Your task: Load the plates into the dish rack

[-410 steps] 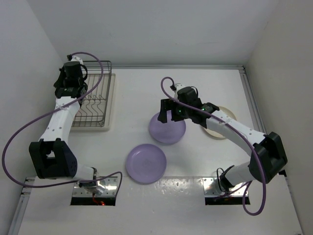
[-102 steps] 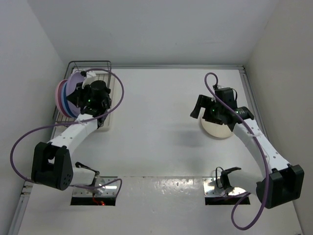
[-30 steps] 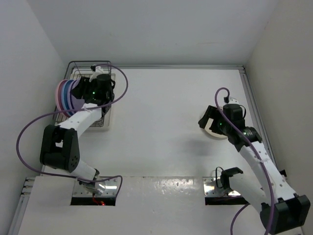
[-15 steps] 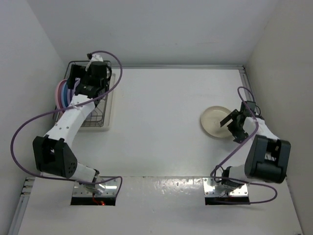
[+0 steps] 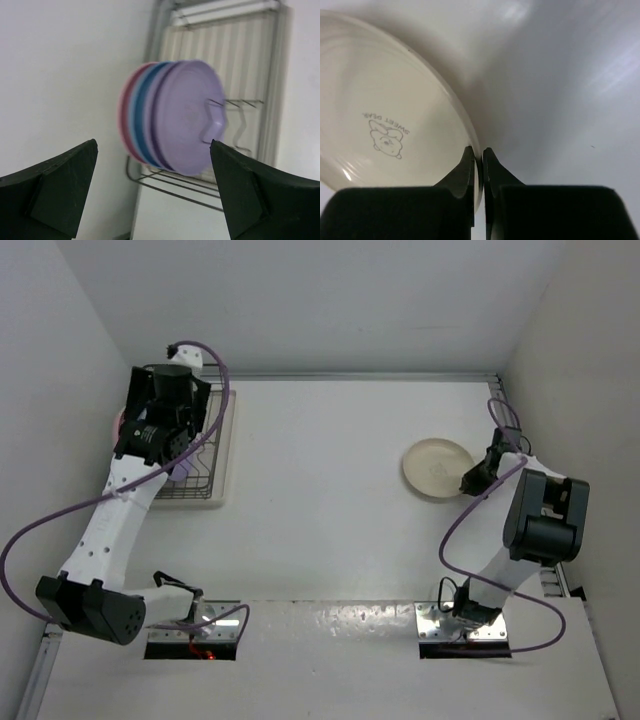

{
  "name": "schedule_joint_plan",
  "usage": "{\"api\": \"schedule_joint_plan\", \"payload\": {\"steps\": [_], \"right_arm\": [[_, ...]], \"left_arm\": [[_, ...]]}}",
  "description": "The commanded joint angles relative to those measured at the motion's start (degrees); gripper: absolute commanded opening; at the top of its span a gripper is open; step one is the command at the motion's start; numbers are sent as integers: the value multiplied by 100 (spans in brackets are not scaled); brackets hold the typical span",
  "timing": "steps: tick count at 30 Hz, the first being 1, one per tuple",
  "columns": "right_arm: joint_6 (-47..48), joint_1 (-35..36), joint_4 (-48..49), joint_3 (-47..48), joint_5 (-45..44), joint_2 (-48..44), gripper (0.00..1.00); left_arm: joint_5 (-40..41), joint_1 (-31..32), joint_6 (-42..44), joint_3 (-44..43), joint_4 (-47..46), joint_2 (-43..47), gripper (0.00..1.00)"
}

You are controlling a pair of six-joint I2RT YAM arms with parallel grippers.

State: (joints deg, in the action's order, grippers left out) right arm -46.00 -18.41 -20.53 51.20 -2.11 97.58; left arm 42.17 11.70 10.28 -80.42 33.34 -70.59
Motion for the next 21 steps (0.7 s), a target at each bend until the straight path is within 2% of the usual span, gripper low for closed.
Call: {"api": "schedule_joint_plan", "payload": {"steps": [1,2,3,6,7,9,10,14,17,21], "right_arm": [[257,389,128,232,78,209,0],[310,652,85,494,114,209,0],[476,829,50,792,158,174,0],[723,1796,67,1487,167,7,0],[793,2415,102,1681,176,-106,0],[960,2798,392,1910,500,-300,0],[1066,3295,418,1990,571,-344,0],[1391,4194,243,2254,527,-442,0],[1506,4783,506,1957,589,-739,0],[1585,5137,1093,1508,694,-1170,0]], "left_arm": [[-1880,86,35,-211,857,107,100],[-2341,208,35,-298,1137,107,100],[-3215,288,35,-377,1252,11,100],[-4432,595,97,-578,1482,-305,100],[-4602,674,97,-649,1560,-402,100],[-4858,833,-17,-781,1561,-569,100],[-5076,833,-18,-921,1561,-709,100],[-5614,948,43,-1063,1561,-903,100],[-5747,1000,105,-915,1561,-1070,100],[-5668,1000,105,-747,1561,-1194,100]]}}
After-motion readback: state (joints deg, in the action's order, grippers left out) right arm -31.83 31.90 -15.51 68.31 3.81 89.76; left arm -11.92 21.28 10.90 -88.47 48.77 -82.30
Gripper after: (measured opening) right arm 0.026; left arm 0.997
